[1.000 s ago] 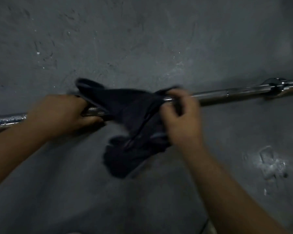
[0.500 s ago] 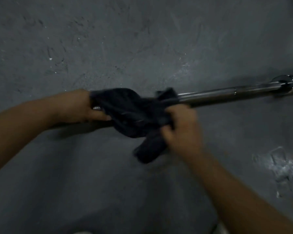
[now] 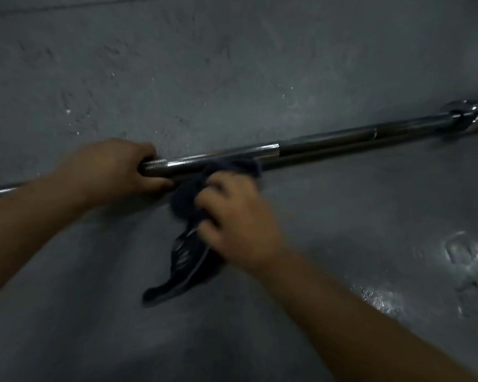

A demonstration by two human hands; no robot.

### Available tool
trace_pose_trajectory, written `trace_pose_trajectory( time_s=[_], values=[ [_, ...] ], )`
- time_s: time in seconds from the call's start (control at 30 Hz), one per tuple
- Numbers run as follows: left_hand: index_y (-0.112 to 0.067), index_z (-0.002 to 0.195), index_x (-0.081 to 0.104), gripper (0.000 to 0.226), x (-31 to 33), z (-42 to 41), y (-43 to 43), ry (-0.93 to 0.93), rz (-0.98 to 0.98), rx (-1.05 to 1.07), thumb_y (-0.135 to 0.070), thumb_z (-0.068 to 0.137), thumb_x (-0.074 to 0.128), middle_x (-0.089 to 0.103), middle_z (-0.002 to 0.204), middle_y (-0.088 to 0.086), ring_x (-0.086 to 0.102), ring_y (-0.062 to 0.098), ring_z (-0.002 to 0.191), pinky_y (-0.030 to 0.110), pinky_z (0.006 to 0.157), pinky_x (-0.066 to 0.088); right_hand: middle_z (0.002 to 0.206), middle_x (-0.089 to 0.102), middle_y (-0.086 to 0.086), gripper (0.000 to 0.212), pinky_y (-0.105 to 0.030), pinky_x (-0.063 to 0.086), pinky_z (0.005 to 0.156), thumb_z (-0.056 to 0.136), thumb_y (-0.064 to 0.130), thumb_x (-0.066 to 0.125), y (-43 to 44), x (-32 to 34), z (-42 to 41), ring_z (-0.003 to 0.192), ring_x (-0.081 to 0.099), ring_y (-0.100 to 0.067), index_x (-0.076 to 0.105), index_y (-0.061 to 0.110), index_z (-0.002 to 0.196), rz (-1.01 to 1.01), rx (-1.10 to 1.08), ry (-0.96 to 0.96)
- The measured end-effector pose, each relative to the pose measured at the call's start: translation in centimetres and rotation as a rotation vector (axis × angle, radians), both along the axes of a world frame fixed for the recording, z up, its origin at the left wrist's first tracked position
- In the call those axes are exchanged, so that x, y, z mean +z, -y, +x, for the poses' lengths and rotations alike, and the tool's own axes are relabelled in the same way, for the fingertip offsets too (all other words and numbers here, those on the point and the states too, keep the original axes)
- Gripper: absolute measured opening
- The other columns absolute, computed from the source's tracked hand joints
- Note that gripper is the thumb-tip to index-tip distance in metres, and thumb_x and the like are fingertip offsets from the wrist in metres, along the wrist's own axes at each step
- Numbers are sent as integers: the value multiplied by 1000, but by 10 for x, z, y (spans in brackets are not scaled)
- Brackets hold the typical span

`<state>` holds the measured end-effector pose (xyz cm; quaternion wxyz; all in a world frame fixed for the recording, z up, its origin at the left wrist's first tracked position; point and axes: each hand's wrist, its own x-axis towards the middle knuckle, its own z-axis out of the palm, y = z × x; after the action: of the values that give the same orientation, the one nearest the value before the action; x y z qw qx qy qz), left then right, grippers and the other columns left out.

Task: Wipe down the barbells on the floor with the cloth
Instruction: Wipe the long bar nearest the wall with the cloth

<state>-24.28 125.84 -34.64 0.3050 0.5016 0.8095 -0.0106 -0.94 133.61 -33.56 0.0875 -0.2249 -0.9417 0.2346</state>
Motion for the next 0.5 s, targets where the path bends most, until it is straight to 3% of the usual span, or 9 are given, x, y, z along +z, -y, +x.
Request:
trace_pose_trajectory(
  time_s=[0.03, 0.1, 0.17, 0.23, 0.3, 0.37, 0.43, 0.5],
  values=[
    [-26, 90, 58, 42, -6, 11, 10, -173, 138, 2, -64, 74, 66, 65, 86, 4, 59, 28, 74, 33, 59, 40, 120, 58, -13, 28, -41, 47, 95, 75, 23, 65, -21, -1, 14, 109, 53, -33, 65, 14, 102, 10, -132, -65],
    [-22, 91, 58, 38, -11, 30, 21, -356, 254, 26, -55, 76, 70, 64, 84, 12, 60, 35, 75, 37, 60, 43, 125, 53, -14, 36, -29, 38, 105, 79, 23, 59, -72, -9, 42, 117, 51, -29, 62, 11, 113, 38, -645, -160],
    [-21, 89, 59, 40, -13, 26, 11, -332, 132, 41, -57, 77, 68, 64, 83, 14, 61, 35, 73, 36, 61, 45, 140, 43, -13, 51, -31, 34, 106, 84, 32, 56, -97, -23, 41, 124, 47, -32, 54, 17, 133, -54, -1122, -155],
    [-23, 89, 62, 38, -8, 11, -5, -164, -46, 31, -59, 78, 67, 66, 87, 10, 59, 29, 75, 32, 62, 41, 141, 42, -13, 56, -39, 36, 103, 84, 34, 54, -73, -32, 4, 121, 47, -40, 51, 25, 139, -135, -1306, -76],
    [-20, 85, 66, 35, 0, -5, -21, 94, -209, 11, -54, 77, 68, 68, 84, 6, 61, 21, 74, 30, 63, 42, 134, 45, -14, 51, -44, 39, 97, 82, 30, 56, -31, -26, -29, 115, 48, -41, 55, 27, 133, -169, -1138, -72],
    [-17, 85, 69, 43, 4, -13, -25, 245, -252, -21, -57, 70, 64, 69, 82, 5, 63, 18, 75, 28, 67, 45, 129, 47, -11, 48, -44, 45, 95, 79, 25, 60, 11, -16, -33, 112, 49, -36, 60, 27, 126, -157, -628, 2],
    [-18, 88, 67, 43, 6, -12, -18, 214, -150, -13, -55, 66, 64, 67, 80, 2, 64, 22, 79, 28, 63, 42, 127, 50, -6, 43, -41, 50, 94, 76, 25, 58, 9, -4, -9, 111, 52, -28, 63, 29, 119, -158, -251, 0],
    [-24, 93, 60, 35, 0, 0, 2, -51, 79, 15, -54, 77, 69, 62, 79, 1, 63, 29, 80, 30, 58, 38, 127, 54, -7, 43, -31, 46, 101, 77, 22, 54, -31, 2, 17, 112, 53, -18, 64, 25, 119, -112, -377, -126]
  ],
)
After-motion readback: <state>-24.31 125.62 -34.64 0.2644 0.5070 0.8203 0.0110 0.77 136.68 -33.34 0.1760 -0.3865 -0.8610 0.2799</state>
